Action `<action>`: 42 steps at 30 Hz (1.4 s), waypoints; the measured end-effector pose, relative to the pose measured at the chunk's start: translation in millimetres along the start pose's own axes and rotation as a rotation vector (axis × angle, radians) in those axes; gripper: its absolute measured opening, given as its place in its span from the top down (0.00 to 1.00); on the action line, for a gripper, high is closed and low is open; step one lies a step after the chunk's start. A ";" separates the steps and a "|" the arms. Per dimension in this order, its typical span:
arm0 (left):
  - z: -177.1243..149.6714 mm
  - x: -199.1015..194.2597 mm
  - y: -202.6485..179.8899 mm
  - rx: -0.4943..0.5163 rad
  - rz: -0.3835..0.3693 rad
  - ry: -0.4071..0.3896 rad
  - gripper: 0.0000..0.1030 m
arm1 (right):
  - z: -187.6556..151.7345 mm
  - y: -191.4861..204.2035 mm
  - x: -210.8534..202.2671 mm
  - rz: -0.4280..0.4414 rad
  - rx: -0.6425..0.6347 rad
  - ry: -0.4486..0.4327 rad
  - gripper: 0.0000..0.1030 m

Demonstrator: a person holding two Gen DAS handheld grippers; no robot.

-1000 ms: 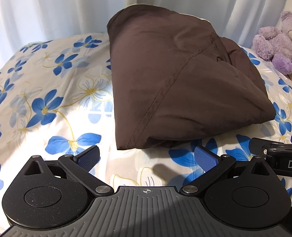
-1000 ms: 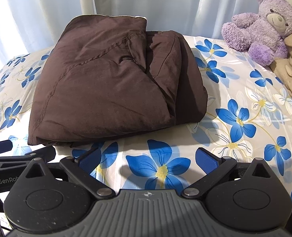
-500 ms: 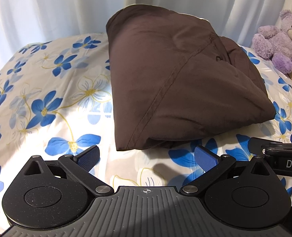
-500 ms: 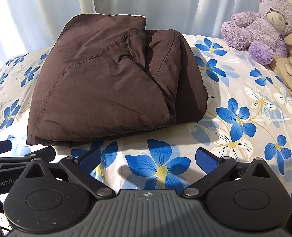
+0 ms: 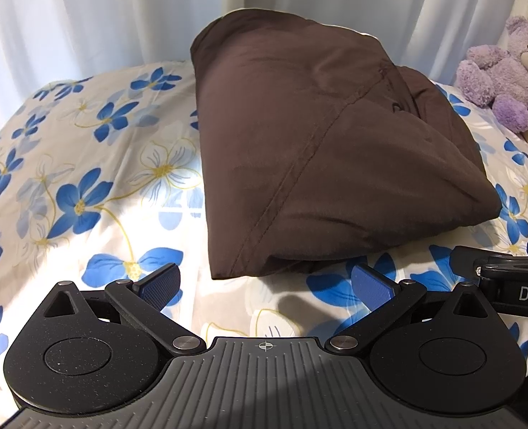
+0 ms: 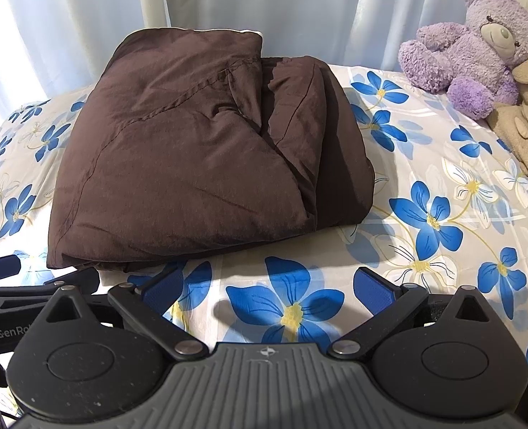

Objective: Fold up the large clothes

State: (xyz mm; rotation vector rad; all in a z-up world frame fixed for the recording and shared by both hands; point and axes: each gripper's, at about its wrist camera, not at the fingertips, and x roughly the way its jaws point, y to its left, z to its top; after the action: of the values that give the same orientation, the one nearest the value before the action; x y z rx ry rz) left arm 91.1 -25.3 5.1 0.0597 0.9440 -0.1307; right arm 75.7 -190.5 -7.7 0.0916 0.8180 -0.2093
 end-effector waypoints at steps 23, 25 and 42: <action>4.7 0.7 -2.5 0.012 -0.010 -0.020 0.00 | 4.3 -2.3 1.8 -0.006 0.019 -0.008 0.01; 4.8 1.4 -3.0 0.012 -0.009 -0.018 0.00 | 4.1 -1.4 1.5 -0.008 0.021 -0.010 0.01; 4.9 1.9 -3.0 0.010 -0.016 -0.018 0.00 | 5.1 -1.9 0.9 -0.012 0.025 -0.014 0.01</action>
State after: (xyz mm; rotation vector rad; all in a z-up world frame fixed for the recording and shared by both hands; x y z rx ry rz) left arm 95.7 -29.0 6.5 0.0597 0.9259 -0.1505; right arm 79.5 -193.3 -4.8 0.1092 0.8027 -0.2310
